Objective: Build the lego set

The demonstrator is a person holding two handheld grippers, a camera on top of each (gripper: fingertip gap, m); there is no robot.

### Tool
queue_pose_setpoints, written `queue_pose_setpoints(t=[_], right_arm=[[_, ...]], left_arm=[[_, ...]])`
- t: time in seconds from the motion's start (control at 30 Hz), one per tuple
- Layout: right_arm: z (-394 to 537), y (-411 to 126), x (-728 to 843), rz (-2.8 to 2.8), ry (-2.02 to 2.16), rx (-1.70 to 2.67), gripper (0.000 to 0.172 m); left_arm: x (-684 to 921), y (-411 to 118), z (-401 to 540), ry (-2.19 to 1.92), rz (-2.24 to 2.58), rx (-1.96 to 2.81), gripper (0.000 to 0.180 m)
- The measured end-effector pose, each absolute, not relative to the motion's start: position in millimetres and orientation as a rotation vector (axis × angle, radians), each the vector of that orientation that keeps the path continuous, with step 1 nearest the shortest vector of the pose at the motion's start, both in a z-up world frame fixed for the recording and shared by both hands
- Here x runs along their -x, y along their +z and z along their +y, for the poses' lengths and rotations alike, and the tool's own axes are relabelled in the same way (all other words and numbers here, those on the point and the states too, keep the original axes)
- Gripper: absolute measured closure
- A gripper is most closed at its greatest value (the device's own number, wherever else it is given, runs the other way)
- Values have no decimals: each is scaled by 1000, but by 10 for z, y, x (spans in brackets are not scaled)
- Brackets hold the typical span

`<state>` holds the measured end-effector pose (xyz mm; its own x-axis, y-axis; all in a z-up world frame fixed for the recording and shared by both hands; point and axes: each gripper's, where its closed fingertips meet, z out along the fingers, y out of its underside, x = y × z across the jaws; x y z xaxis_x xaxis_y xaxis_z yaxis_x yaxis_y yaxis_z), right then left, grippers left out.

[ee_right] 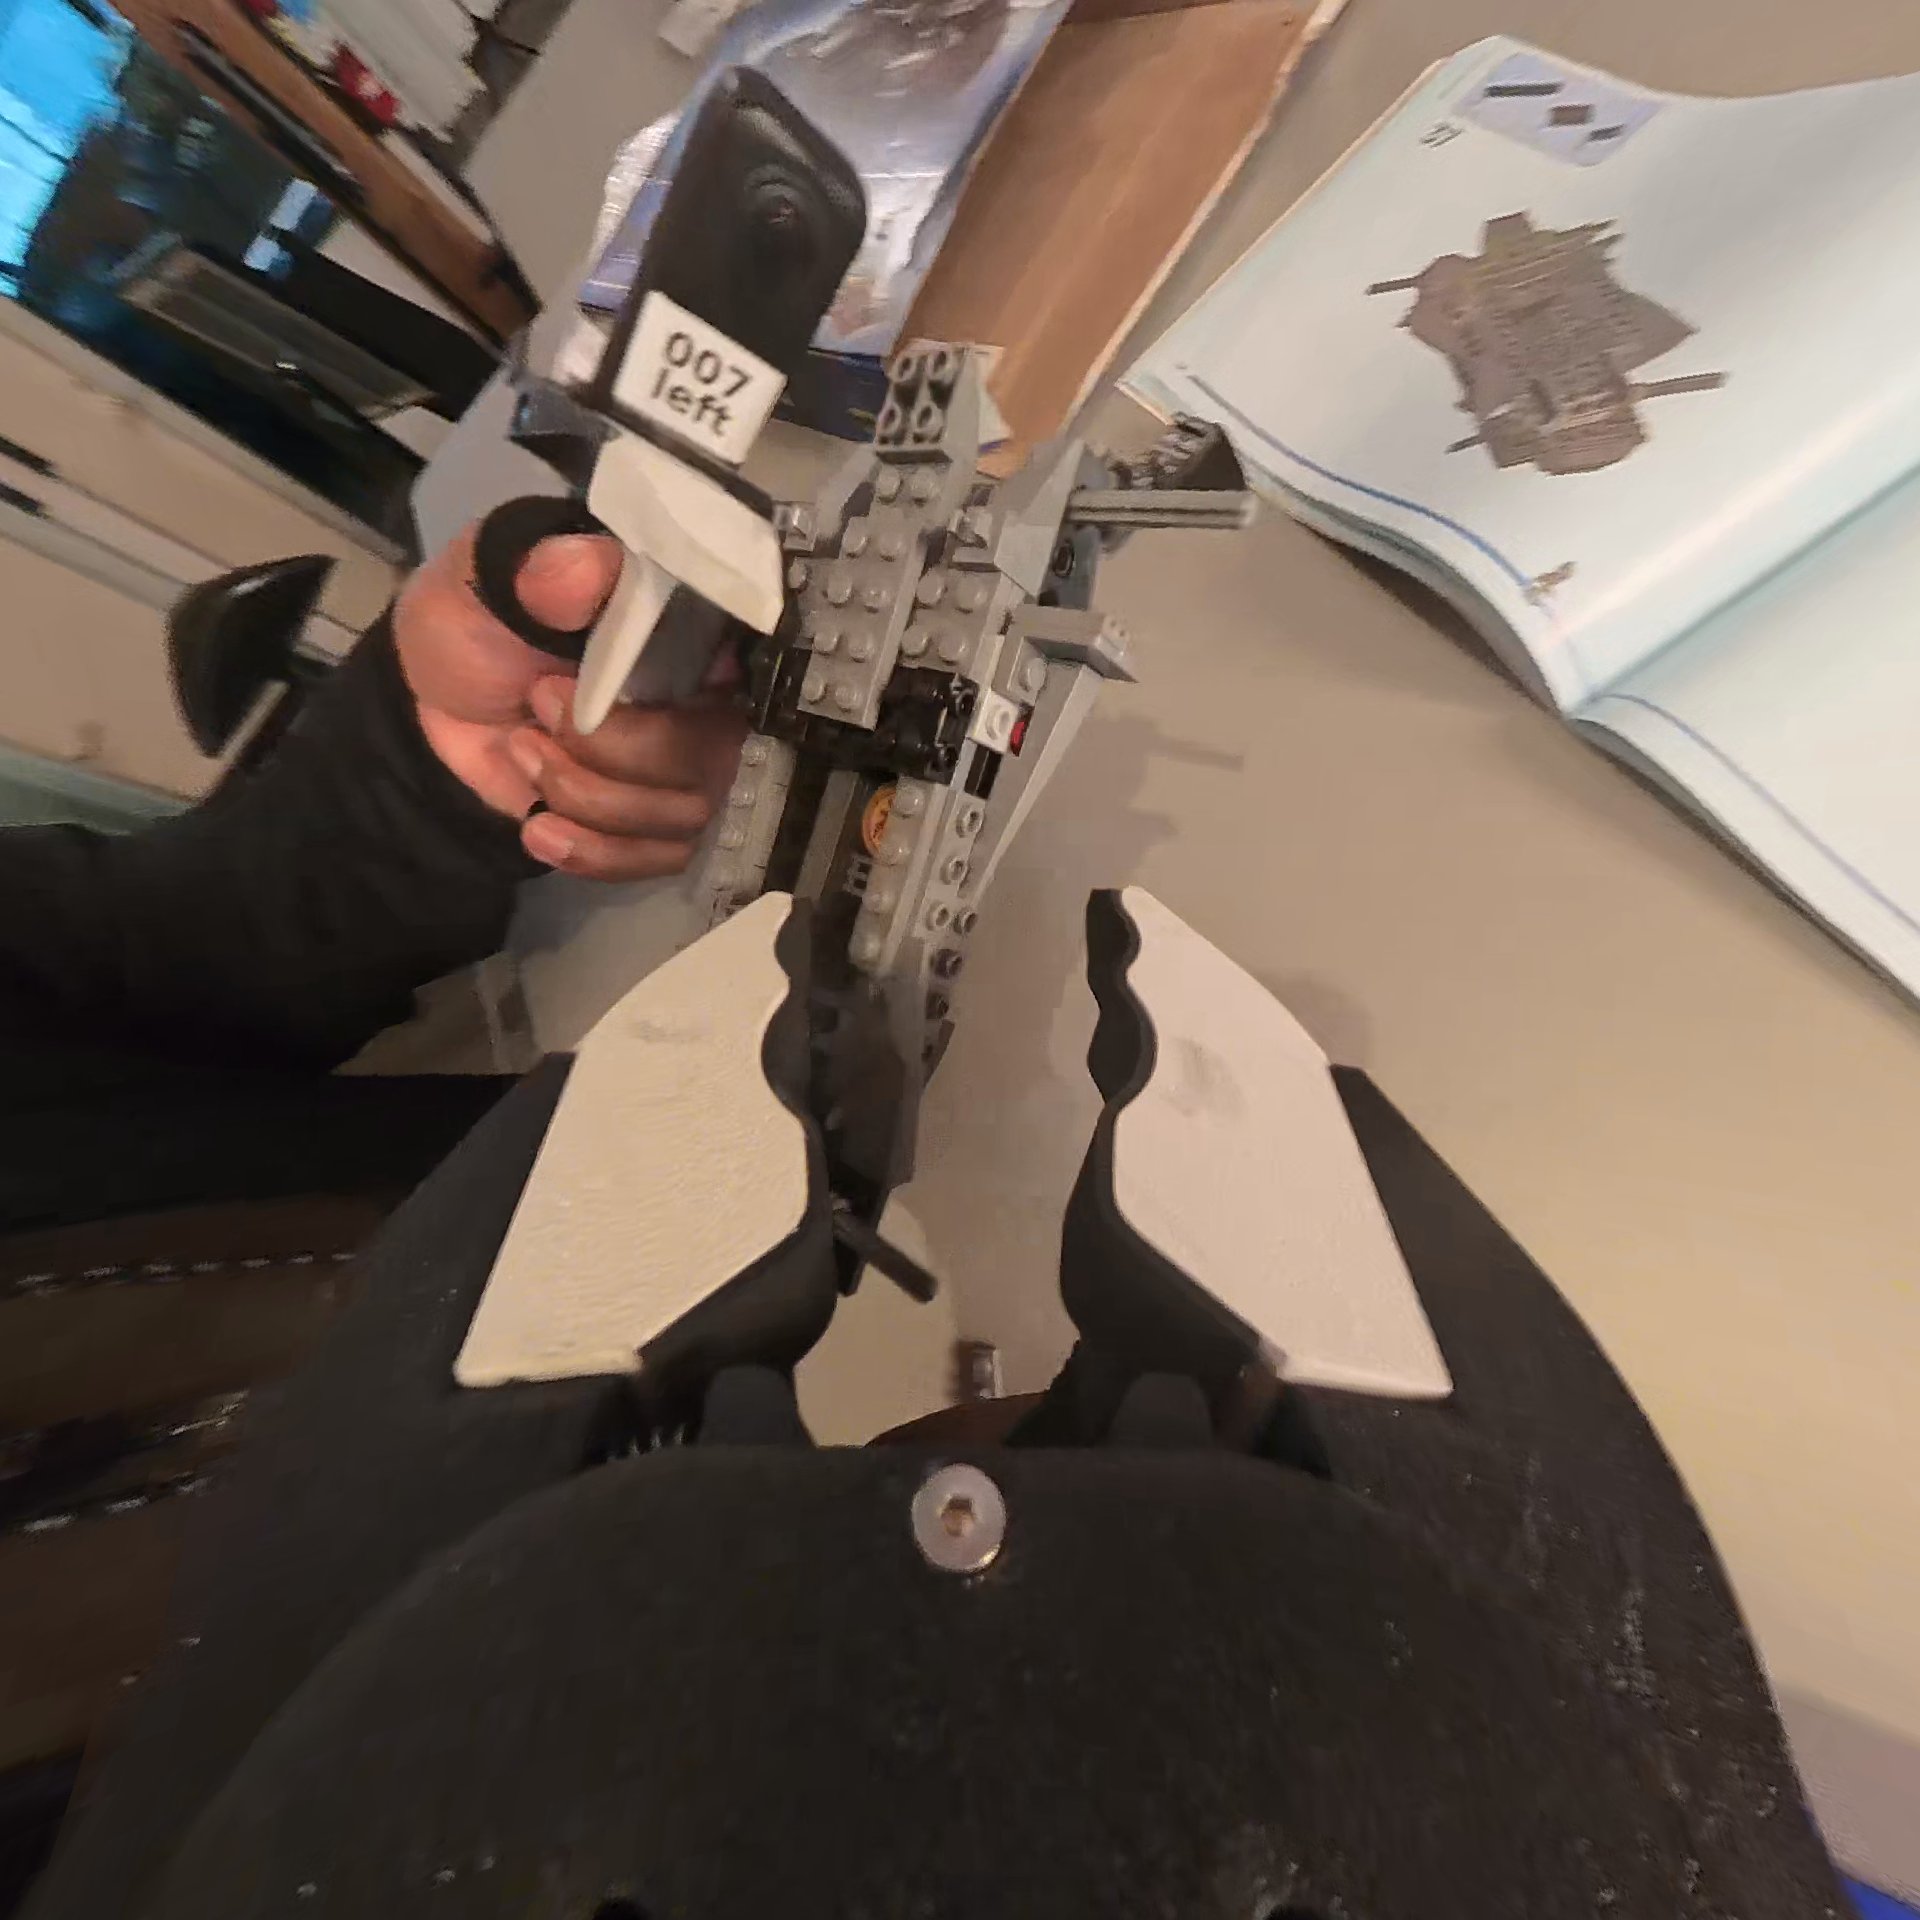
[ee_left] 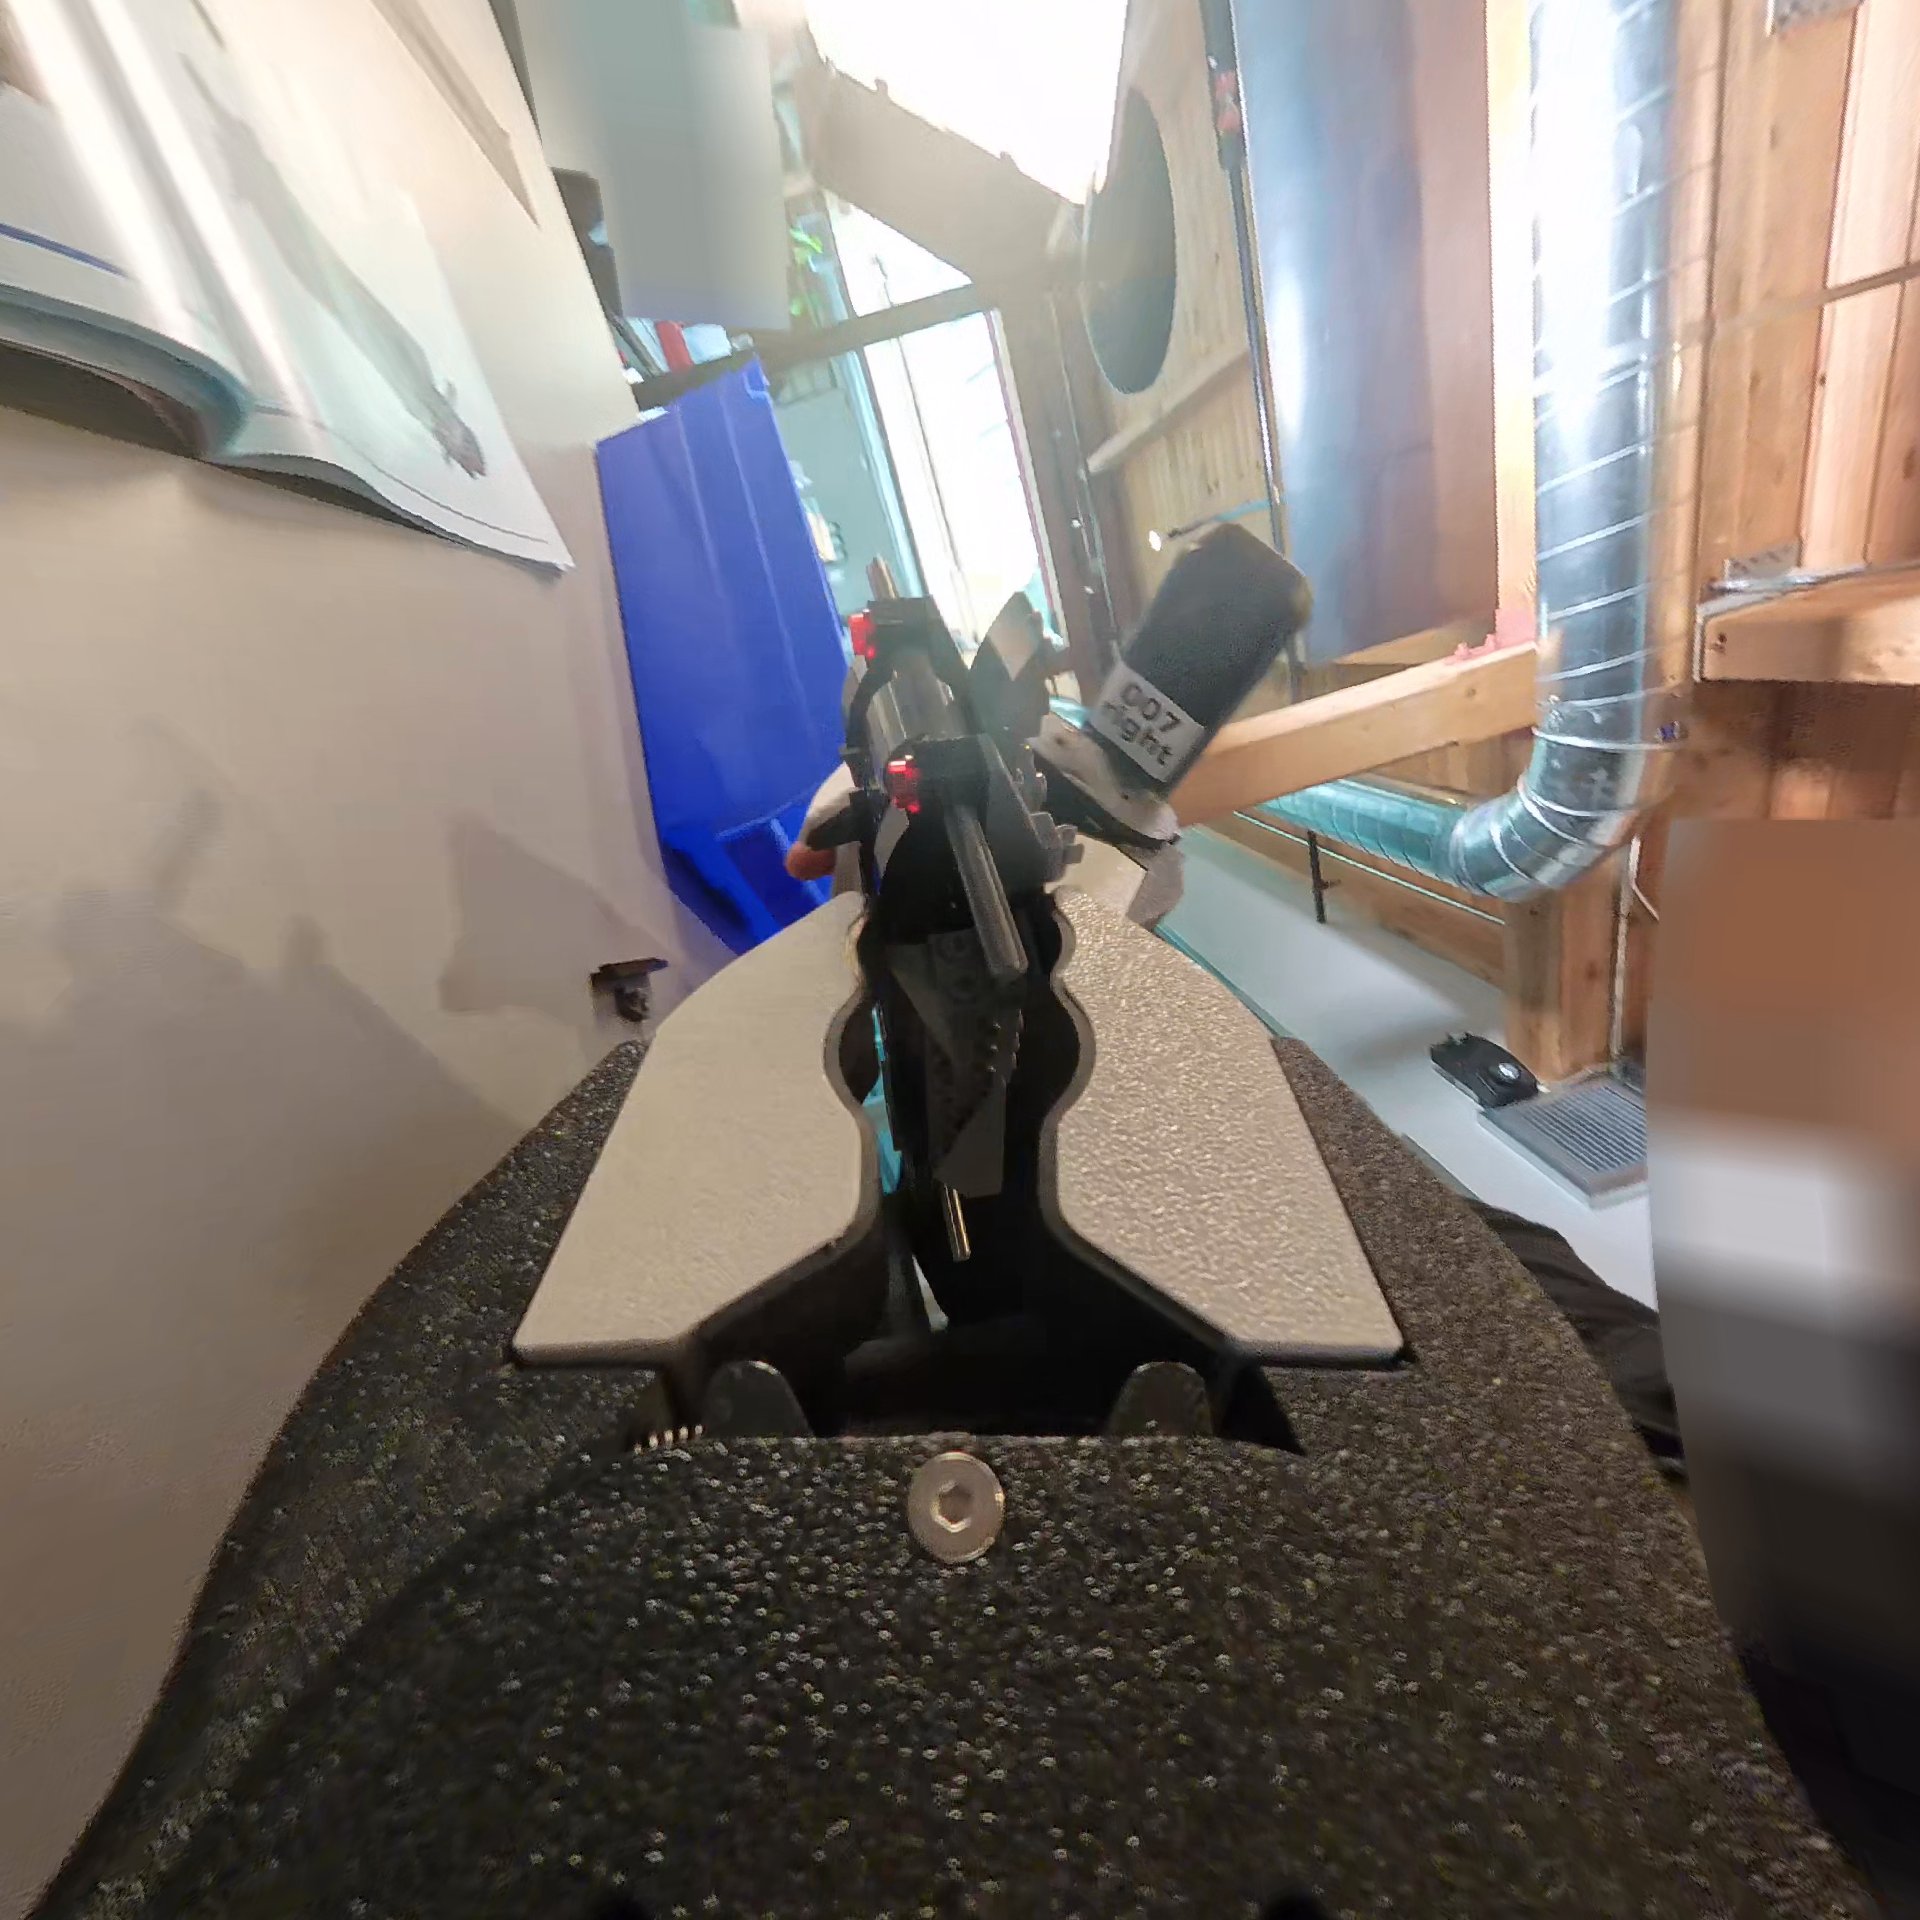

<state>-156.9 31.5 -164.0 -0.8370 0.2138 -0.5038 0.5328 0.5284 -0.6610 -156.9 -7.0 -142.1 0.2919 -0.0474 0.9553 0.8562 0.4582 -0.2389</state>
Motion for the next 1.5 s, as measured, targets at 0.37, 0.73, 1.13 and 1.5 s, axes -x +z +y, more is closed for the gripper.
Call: queue_pose_setpoints(t=[0.37,0.73,1.13,1.5], right_arm=[[299,-1684,1294,2059,-1207,-596,135],[381,-1944,1288,1871,-1175,-975,147],[516,-2003,1333,1716,-1210,-1249,148],[447,-2023,1320,1712,-1252,-1360,148]], left_arm=[[1445,-1523,65,-874,-1098,902,152],[1453,-1699,201,-820,-1184,880,143],[1263,-1871,450,-730,-1252,992,127],[1375,-1873,528,-652,-1256,1046,143]])
